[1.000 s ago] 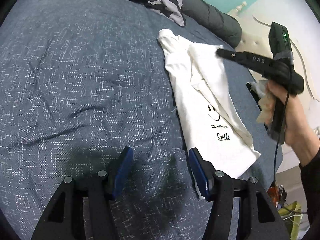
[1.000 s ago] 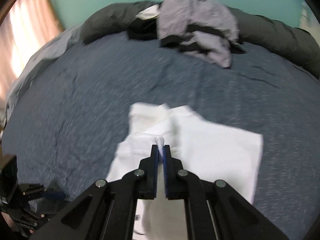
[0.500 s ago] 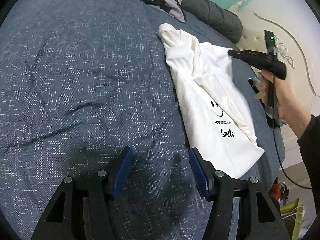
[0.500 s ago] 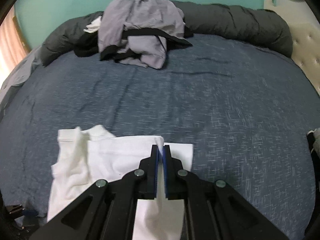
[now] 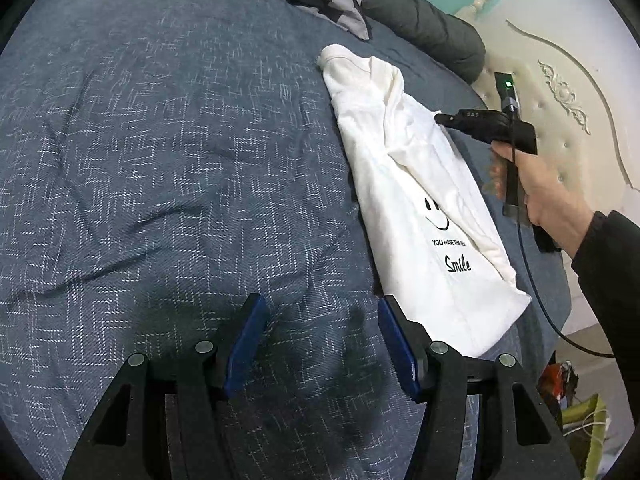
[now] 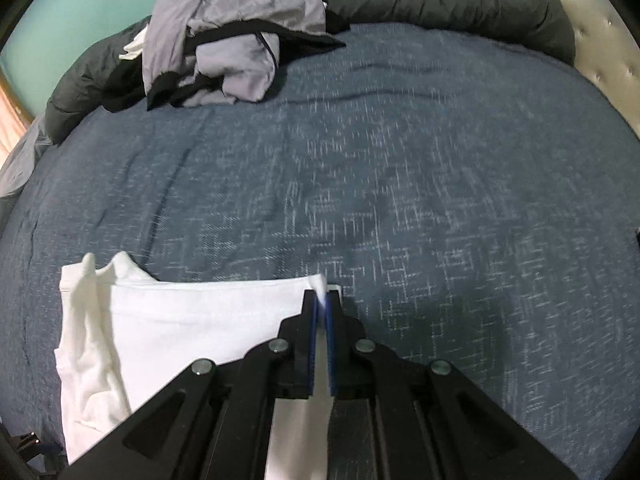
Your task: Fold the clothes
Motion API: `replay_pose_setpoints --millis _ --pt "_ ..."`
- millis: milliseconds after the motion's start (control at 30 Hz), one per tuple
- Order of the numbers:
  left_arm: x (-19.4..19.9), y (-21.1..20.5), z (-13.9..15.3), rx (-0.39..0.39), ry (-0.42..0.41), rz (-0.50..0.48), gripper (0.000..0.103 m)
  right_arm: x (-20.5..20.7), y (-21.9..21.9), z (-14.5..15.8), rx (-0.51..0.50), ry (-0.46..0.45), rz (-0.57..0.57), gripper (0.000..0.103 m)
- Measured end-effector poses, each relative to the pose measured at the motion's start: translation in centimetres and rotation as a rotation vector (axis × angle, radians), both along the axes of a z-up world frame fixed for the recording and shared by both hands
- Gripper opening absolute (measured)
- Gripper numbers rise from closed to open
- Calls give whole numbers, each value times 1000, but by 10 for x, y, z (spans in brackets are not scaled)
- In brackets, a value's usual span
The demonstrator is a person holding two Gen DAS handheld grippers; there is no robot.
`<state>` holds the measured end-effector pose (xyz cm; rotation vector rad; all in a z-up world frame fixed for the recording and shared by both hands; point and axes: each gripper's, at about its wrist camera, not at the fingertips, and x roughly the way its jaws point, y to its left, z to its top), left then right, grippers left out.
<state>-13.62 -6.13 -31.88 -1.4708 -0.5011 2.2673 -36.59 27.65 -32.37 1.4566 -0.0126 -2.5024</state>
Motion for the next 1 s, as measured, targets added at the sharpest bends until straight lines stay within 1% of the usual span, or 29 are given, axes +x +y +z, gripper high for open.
replay_pose_setpoints --millis 133,200,267,433,500,567,600,667,767,833,900,933,1000 --pt "1 1 0 -2 -1 -1 62 -3 7 -1 -20 -11 -12 4" --pt "1 1 0 -3 -1 0 62 -1 9 3 -5 -3 -15 5" --pt "2 1 0 -2 1 -1 62 2 14 10 -5 14 -28 8" --pt "2 2 1 0 4 -2 63 21 12 27 -81 60 14 8" --pt "2 3 1 2 5 1 63 29 2 25 -92 42 73 8" --pt "2 4 2 3 6 2 63 34 -9 14 -52 2 114 8" --pt "1 4 2 4 8 2 63 36 -7 11 -42 -6 96 8" --pt "1 3 3 4 10 6 63 43 -1 10 -56 -6 52 8" --pt "0 2 3 -5 14 14 63 63 -8 26 -67 28 91 8" --pt "-1 2 3 -13 14 21 66 76 -13 36 -75 50 118 8" --pt "-2 1 1 -13 8 25 67 93 -32 44 -75 50 194 14" --pt "-2 0 1 -12 5 28 67 102 -44 48 -74 45 242 15" --pt "-2 -1 1 -11 7 32 67 117 -65 49 -63 33 312 23"
